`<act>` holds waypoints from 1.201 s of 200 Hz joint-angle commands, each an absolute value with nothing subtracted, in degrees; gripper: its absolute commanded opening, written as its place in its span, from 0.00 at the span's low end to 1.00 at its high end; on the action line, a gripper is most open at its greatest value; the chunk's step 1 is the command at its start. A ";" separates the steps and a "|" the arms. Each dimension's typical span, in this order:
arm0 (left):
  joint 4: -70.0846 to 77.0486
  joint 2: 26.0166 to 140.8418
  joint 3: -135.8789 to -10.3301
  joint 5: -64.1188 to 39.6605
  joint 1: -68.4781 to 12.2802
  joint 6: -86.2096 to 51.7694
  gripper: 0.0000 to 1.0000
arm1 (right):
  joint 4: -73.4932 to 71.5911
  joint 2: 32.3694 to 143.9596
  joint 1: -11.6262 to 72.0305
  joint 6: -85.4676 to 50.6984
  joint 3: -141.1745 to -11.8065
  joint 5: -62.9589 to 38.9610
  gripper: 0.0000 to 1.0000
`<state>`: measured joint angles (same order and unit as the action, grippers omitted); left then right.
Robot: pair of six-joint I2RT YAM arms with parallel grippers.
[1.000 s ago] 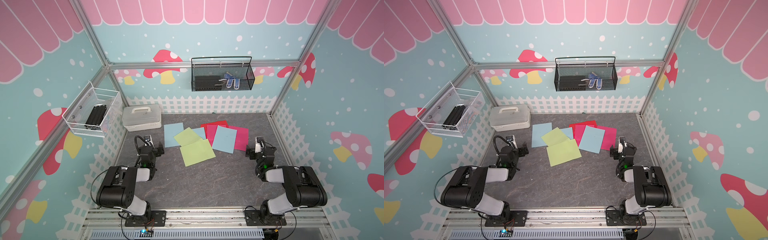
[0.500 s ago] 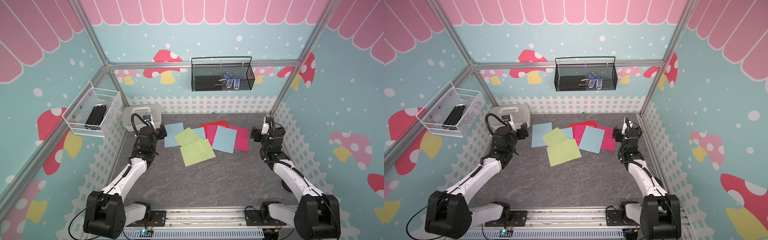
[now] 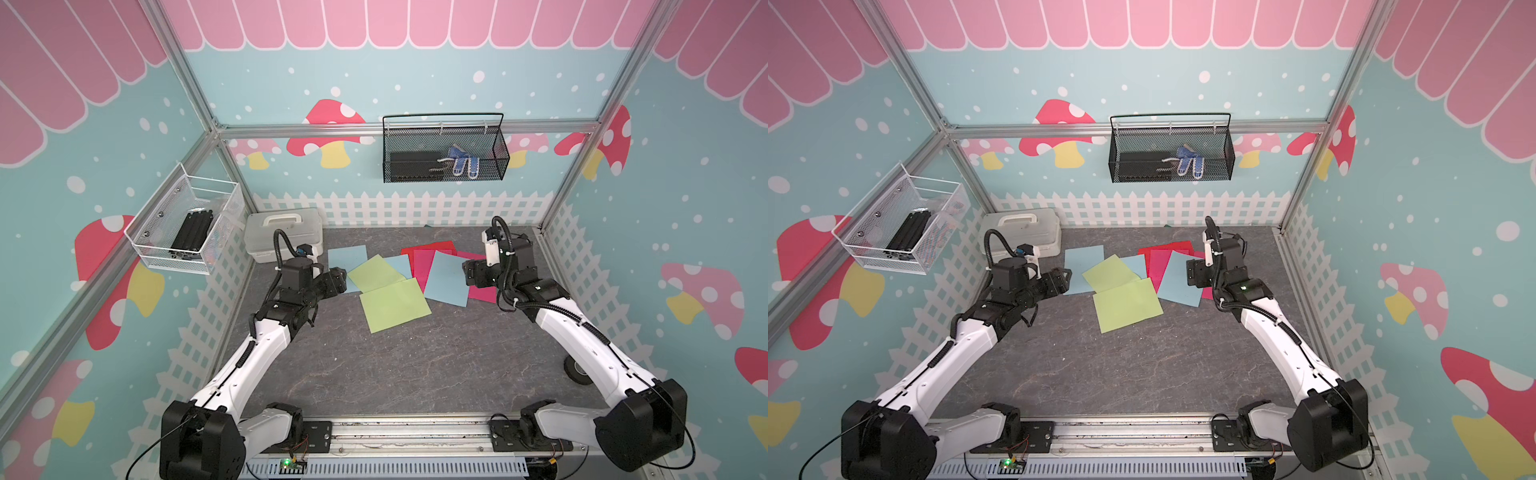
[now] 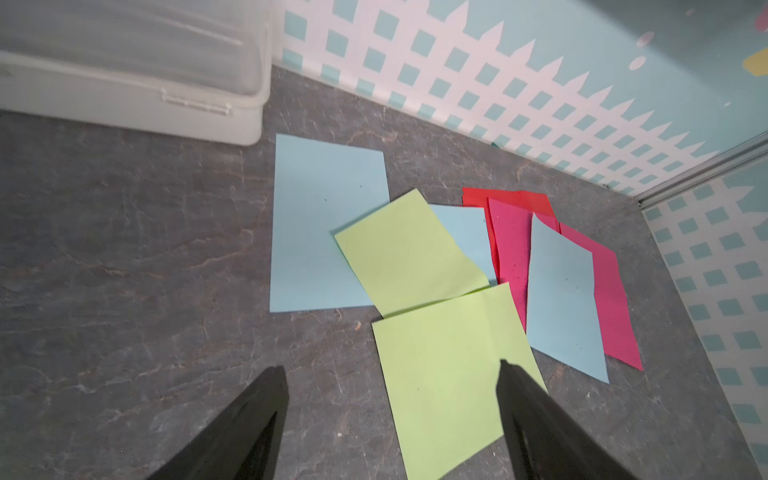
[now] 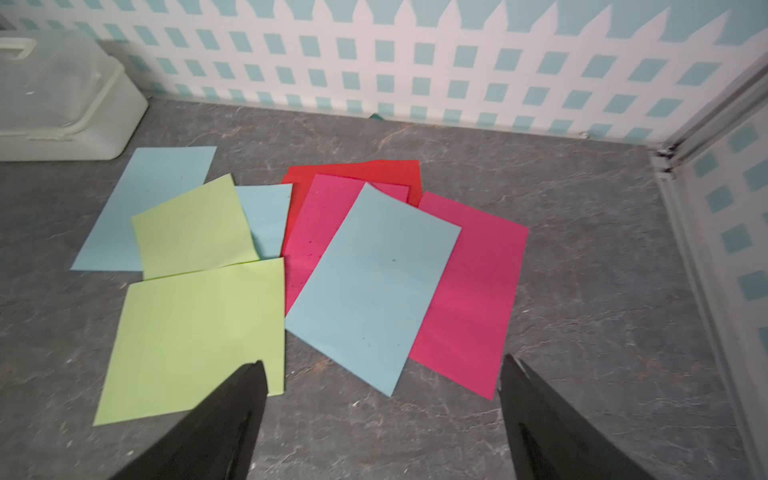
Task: Sort the scattered colored papers by color
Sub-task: Pick up the colored paper from the center of the board.
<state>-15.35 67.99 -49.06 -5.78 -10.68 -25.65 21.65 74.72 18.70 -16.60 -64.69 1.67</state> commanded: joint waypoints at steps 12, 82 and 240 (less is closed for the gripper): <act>-18.75 75.07 -52.18 -13.59 -11.15 -32.28 0.75 | 29.34 84.91 19.69 -22.34 -71.62 -11.74 0.86; -16.25 87.62 -57.32 -21.83 -13.13 -34.41 0.68 | 33.62 102.56 19.86 -27.26 -84.76 -23.61 0.76; -16.70 103.63 -65.55 -25.75 -23.20 -34.09 0.60 | 11.58 99.22 19.78 -49.52 -58.20 -32.88 0.75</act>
<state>-16.49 102.83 -65.89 -25.78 -22.94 -32.86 14.79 99.04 19.55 -45.43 -62.22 -31.92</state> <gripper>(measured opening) 0.601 0.751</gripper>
